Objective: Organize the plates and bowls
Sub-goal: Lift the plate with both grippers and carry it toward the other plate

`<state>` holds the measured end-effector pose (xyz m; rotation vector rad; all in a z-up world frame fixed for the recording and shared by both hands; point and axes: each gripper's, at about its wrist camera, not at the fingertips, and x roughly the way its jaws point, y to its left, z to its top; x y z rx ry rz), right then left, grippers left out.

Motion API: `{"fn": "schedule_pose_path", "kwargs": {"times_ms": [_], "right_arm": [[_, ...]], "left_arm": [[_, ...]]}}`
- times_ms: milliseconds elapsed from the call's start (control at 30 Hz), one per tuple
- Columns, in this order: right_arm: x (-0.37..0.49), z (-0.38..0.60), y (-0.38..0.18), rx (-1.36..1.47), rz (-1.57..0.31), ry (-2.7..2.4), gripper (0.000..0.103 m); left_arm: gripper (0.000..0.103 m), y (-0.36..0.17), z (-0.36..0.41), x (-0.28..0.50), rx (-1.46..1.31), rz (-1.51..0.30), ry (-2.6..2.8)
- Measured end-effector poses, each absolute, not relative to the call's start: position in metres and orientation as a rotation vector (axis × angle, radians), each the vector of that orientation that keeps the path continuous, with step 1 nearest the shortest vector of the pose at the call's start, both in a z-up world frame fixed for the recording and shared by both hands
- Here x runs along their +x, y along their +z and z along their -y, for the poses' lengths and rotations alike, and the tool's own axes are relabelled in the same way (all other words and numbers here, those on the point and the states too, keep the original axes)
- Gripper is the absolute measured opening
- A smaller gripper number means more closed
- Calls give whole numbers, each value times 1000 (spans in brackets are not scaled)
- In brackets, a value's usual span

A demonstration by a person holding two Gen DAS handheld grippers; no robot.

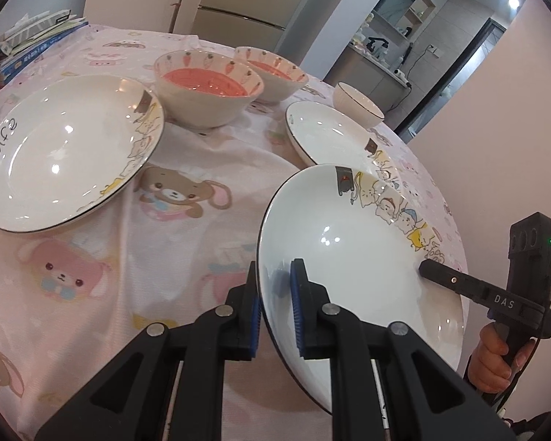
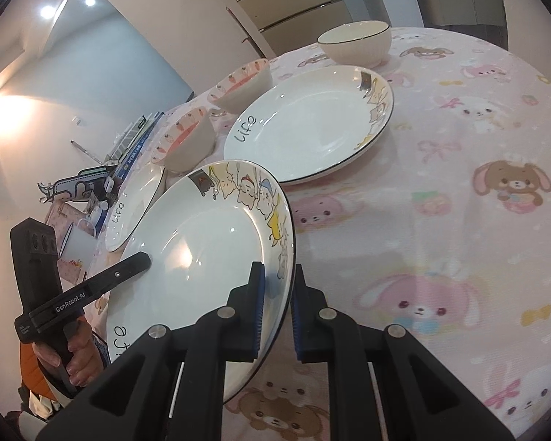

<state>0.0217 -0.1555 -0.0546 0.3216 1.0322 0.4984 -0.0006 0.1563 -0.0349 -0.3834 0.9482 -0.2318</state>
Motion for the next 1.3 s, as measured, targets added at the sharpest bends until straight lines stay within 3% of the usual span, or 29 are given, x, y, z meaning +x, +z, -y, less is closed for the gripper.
{"fn": "schedule_pose_path", "kwargs": {"times_ms": [633, 700, 767, 800, 900, 1300], "right_arm": [[21, 196, -82, 331, -1051, 444, 14], [20, 196, -84, 328, -1050, 457, 15], [21, 195, -90, 331, -1065, 471, 18], [20, 197, -92, 344, -1056, 479, 18], [21, 201, -93, 388, -1064, 458, 15], [27, 204, -49, 349, -1005, 456, 15]], "left_arm": [[13, -63, -115, 10, -312, -1068, -309], [26, -62, -113, 9, -315, -1068, -340], [28, -63, -108, 8, -299, -1055, -349], [21, -62, -105, 7, -275, -1045, -327], [15, -64, -110, 6, -305, -1053, -312], [15, -22, -107, 18, -290, -1006, -335]]}}
